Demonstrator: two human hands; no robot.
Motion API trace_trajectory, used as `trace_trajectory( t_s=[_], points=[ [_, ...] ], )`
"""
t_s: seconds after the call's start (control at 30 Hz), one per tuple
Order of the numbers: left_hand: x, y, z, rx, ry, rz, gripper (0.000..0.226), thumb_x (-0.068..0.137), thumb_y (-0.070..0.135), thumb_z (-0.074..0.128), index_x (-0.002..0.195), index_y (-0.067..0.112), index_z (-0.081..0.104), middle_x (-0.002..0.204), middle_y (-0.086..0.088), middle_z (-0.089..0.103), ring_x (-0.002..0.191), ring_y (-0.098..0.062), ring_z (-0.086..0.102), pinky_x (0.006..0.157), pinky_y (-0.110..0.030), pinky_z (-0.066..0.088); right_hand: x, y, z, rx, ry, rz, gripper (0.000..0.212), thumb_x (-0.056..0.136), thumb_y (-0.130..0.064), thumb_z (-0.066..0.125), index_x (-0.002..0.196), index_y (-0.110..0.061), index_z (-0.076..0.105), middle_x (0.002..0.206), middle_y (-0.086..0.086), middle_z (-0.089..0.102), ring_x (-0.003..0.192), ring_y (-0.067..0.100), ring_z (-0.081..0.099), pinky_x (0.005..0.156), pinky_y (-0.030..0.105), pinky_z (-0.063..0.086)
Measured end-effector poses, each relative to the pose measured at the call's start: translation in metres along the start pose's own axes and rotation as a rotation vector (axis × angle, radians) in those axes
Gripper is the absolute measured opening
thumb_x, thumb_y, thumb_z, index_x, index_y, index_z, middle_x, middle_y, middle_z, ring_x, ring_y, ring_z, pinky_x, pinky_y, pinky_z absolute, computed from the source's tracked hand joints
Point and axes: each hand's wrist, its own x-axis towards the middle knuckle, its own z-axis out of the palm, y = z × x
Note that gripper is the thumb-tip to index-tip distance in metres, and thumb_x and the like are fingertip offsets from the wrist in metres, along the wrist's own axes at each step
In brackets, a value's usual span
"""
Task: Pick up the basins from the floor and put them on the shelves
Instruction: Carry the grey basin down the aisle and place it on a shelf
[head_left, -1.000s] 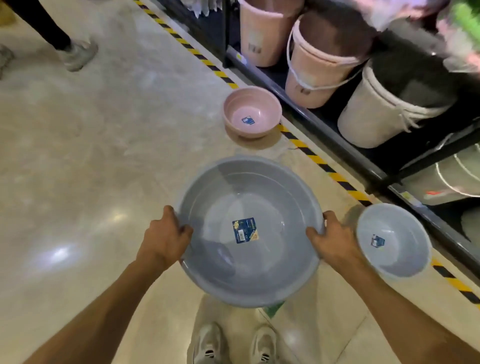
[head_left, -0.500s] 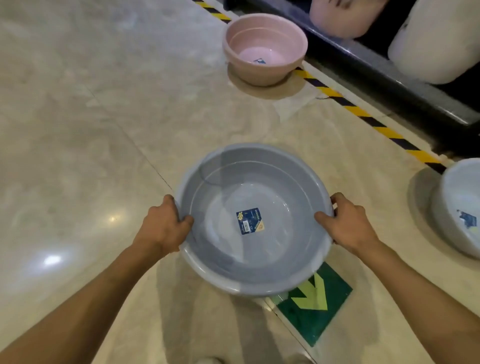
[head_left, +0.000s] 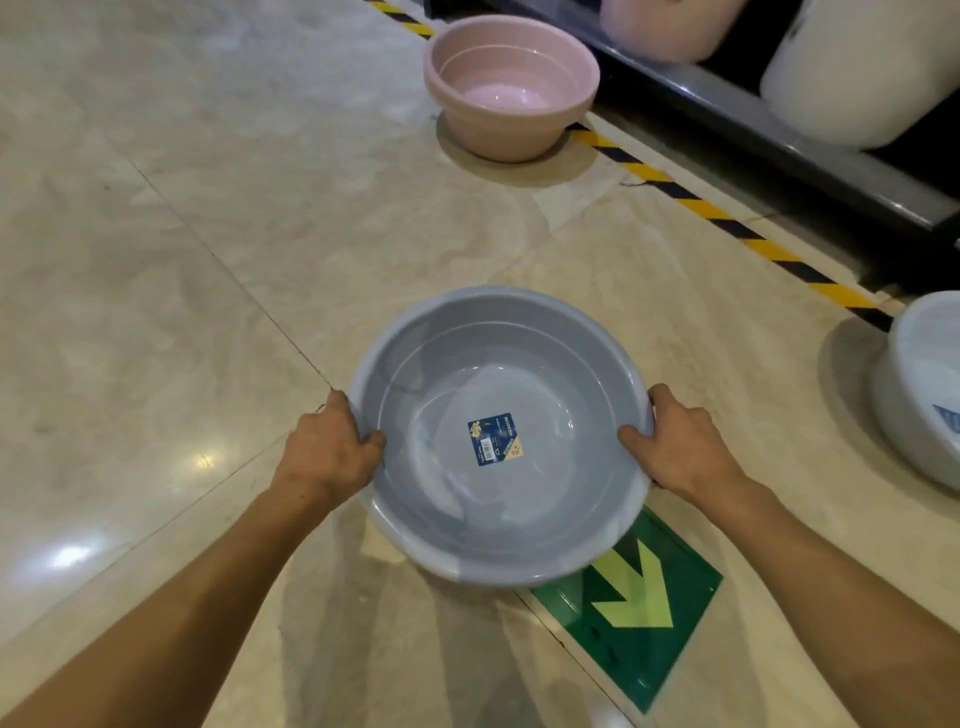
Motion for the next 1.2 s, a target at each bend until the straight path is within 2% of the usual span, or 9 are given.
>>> trace_trajectory(
  t_s=[0.13, 0.33, 0.5, 0.6, 0.7, 0.83, 1.0, 1.07, 1.2],
  points=[
    [-0.005, -0.002, 0.015, -0.198, -0.014, -0.077, 0.047, 0.088, 0.033, 0.068, 0.120, 0.016, 0.038, 0.101, -0.014, 0.060, 0.079, -0.034, 0.064, 0.056, -0.040, 0.059, 0.001, 0.002, 0.013, 0.008, -0.028, 0.036, 0.031, 0.092, -0.043, 0.056, 0.109, -0.025, 0.038, 0.087, 0.001, 0.058, 0.070, 0.021, 0.061, 0.056, 0.033, 0.049],
    [0.002, 0.002, 0.013, -0.192, 0.026, -0.070, 0.042, 0.090, 0.025, 0.065, 0.122, 0.011, 0.041, 0.101, -0.013, 0.058, 0.077, -0.030, 0.060, 0.062, -0.038, 0.052, 0.003, -0.001, 0.015, 0.148, 0.007, 0.056, 0.028, 0.093, -0.035, 0.058, 0.113, -0.023, 0.041, 0.093, 0.001, 0.059, 0.077, 0.020, 0.062, 0.061, 0.035, 0.054],
    [-0.007, 0.041, -0.052, -0.144, 0.091, -0.025, 0.034, 0.090, 0.024, 0.064, 0.111, 0.012, 0.041, 0.092, -0.011, 0.052, 0.065, -0.022, 0.051, 0.058, -0.034, 0.045, -0.005, -0.027, -0.037, 0.235, 0.061, 0.065, 0.026, 0.093, -0.033, 0.058, 0.113, -0.025, 0.043, 0.094, -0.003, 0.060, 0.078, 0.017, 0.062, 0.059, 0.033, 0.053],
    [-0.032, 0.099, -0.131, -0.111, 0.113, 0.040, 0.029, 0.090, 0.023, 0.062, 0.106, 0.011, 0.040, 0.091, -0.013, 0.052, 0.071, -0.030, 0.051, 0.064, -0.038, 0.045, -0.030, -0.061, -0.116, 0.235, 0.110, 0.076, 0.025, 0.093, -0.034, 0.057, 0.110, -0.026, 0.041, 0.092, -0.001, 0.058, 0.074, 0.016, 0.059, 0.054, 0.030, 0.047],
    [-0.073, 0.172, -0.231, -0.102, 0.115, 0.081, 0.027, 0.089, 0.021, 0.062, 0.102, 0.012, 0.040, 0.084, -0.009, 0.049, 0.061, -0.022, 0.045, 0.061, -0.036, 0.041, -0.069, -0.105, -0.233, 0.212, 0.155, 0.119, 0.026, 0.090, -0.033, 0.057, 0.107, -0.025, 0.039, 0.090, 0.002, 0.058, 0.071, 0.017, 0.056, 0.050, 0.028, 0.040],
    [-0.143, 0.280, -0.388, -0.117, 0.128, 0.144, 0.025, 0.087, 0.020, 0.063, 0.098, 0.011, 0.043, 0.076, -0.005, 0.046, 0.057, -0.015, 0.040, 0.058, -0.034, 0.038, -0.142, -0.176, -0.419, 0.227, 0.204, 0.137, 0.026, 0.089, -0.027, 0.060, 0.105, -0.021, 0.040, 0.094, 0.008, 0.058, 0.074, 0.024, 0.052, 0.057, 0.033, 0.041],
    [-0.213, 0.431, -0.560, -0.084, 0.106, 0.261, 0.024, 0.085, 0.020, 0.062, 0.097, 0.008, 0.045, 0.074, -0.008, 0.047, 0.073, -0.036, 0.052, 0.061, -0.037, 0.041, -0.232, -0.243, -0.627, 0.245, 0.248, 0.188, 0.030, 0.090, -0.026, 0.059, 0.106, -0.013, 0.038, 0.097, 0.013, 0.057, 0.085, 0.035, 0.059, 0.070, 0.041, 0.051],
    [-0.237, 0.486, -0.602, -0.080, 0.088, 0.330, 0.026, 0.084, 0.024, 0.061, 0.100, 0.010, 0.046, 0.082, -0.010, 0.052, 0.075, -0.035, 0.053, 0.063, -0.038, 0.044, -0.261, -0.252, -0.692, 0.269, 0.307, 0.217, 0.032, 0.089, -0.023, 0.059, 0.111, -0.009, 0.041, 0.106, 0.018, 0.061, 0.093, 0.037, 0.060, 0.076, 0.042, 0.051],
    [-0.279, 0.570, -0.643, -0.074, 0.079, 0.464, 0.043, 0.084, 0.022, 0.064, 0.120, 0.003, 0.052, 0.111, -0.027, 0.062, 0.102, -0.047, 0.058, 0.075, -0.043, 0.045, -0.315, -0.248, -0.790, 0.297, 0.392, 0.276, 0.036, 0.090, -0.024, 0.060, 0.117, -0.009, 0.043, 0.116, 0.020, 0.060, 0.100, 0.038, 0.060, 0.085, 0.046, 0.051]
  ],
)
